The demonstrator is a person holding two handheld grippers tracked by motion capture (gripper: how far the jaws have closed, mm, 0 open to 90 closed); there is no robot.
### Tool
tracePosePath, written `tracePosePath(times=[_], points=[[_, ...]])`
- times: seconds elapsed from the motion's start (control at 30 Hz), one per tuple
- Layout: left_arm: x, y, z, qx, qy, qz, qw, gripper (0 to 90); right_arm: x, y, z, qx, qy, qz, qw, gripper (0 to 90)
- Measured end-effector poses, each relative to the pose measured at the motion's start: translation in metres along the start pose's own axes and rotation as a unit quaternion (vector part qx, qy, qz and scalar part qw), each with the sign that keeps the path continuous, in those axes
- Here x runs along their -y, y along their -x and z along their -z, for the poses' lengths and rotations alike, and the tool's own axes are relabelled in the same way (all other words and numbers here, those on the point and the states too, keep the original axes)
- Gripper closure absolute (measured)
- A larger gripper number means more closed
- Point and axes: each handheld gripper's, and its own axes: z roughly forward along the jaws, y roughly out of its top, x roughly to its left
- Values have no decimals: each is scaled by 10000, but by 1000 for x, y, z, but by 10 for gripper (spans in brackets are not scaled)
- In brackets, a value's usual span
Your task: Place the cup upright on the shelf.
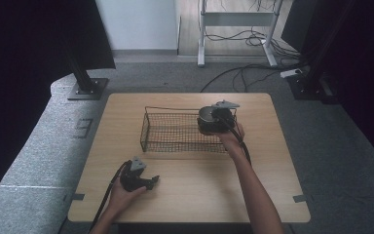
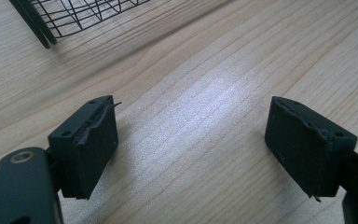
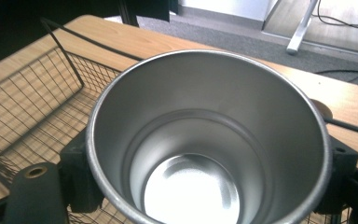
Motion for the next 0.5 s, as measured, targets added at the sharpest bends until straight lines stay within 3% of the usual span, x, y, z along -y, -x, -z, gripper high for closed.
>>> tracePosePath(times=[0.5], points=[[0,0,0,0,1,0,10000,171,13,1,-21,93,-315,-41,9995,181]])
